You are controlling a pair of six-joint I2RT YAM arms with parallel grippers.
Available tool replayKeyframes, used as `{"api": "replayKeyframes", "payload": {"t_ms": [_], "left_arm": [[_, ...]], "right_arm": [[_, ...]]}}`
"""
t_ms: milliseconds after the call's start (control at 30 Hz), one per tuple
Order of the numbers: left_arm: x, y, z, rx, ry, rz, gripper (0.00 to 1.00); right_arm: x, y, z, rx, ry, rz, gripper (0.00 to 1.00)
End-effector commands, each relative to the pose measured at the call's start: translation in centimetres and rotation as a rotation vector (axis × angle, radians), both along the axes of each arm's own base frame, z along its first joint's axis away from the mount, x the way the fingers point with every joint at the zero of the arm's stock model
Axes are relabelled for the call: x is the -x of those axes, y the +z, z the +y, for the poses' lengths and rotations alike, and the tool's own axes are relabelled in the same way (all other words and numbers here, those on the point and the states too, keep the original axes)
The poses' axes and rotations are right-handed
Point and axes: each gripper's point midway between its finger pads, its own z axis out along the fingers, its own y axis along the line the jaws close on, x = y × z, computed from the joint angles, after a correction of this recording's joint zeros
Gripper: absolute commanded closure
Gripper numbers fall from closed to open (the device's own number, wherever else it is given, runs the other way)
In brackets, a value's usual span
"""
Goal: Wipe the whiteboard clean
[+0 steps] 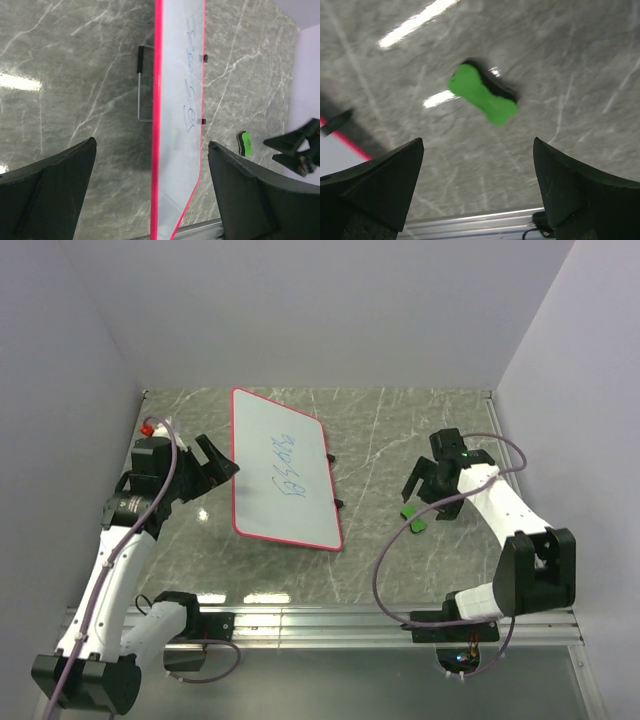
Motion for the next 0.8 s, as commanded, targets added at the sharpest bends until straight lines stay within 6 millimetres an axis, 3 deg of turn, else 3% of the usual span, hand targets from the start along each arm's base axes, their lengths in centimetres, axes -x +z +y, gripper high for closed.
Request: {"api": "replayKeyframes", "payload": {"t_ms": [0, 100, 200, 500, 767], "left_arm": [[0.4, 1.8, -0.2, -0.025, -0.029, -0.084, 0.01], [0.6, 1.7, -0.7, -0.033, -0.048, -0.081, 0.01], [0.6, 1.8, -0.9, -0.040, -0.058, -0.084, 0.01], [0.0, 1.5, -1.4, -0.063, -0.074, -0.072, 0.01], [0.4, 0.3, -1.0, -0.065, -0.048, -0.035, 0.02]], "right_arm": [[-0.8, -1.2, -2.5, 0.170, 0.067, 0.034, 0.04], [-2.0, -2.0, -3.4, 0.238, 0.095, 0.055, 0.05], [-2.4, -2.4, -3.1, 0.233, 0.121, 0.038, 0.07], [-2.6, -3.4, 1.6, 0.210, 0.316, 0.009, 0.11], [-2.4, -5.8, 1.4, 0.251, 0.332, 0.087, 0.12]]}}
